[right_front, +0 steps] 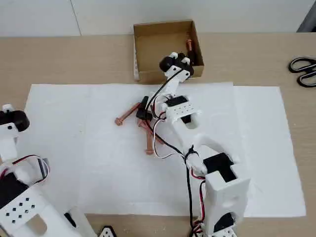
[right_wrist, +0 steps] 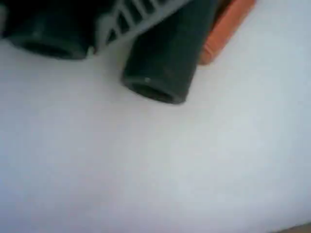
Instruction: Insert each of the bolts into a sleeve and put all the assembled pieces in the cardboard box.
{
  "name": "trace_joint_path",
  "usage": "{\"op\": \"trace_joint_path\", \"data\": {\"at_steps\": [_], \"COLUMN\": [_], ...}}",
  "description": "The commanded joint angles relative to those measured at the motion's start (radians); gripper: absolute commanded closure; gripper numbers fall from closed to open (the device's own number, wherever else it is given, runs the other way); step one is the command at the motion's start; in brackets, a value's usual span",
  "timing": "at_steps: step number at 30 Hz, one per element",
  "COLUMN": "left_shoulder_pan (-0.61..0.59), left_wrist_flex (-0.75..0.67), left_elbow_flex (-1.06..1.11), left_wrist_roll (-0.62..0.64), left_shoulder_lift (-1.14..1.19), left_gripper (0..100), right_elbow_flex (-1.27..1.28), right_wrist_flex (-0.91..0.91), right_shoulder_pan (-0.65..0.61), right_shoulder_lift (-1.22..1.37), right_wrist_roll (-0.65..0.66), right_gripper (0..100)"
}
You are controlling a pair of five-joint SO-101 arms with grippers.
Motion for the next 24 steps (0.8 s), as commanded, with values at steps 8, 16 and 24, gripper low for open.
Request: {"op": "trace_joint_path", "data": {"at_steps": [8, 16, 24], "left_shoulder_pan": [0.002, 0.002, 0.075], "left_wrist_flex": [-0.020, -0.020, 0.170], "left_elbow_flex": [-0.002, -0.015, -0.314], "left_wrist_roll": [-0.006, -0.003, 0.068], "left_shoulder_lift": [-0.005, -0.005, 0.152], "left_gripper": [82, 82, 82], "right_elbow_flex": [-0.028, -0.028, -0.021], "right_wrist_flex": [0.283, 0.504, 0.644], "right_shoulder_pan": [0.107, 0.125, 0.171], "right_shoulder_lift": [-0.315, -0.440, -0.440], "right_wrist_roll": [0.141, 0.284, 0.537], "right_gripper": [94.9, 95.0, 99.5]}}
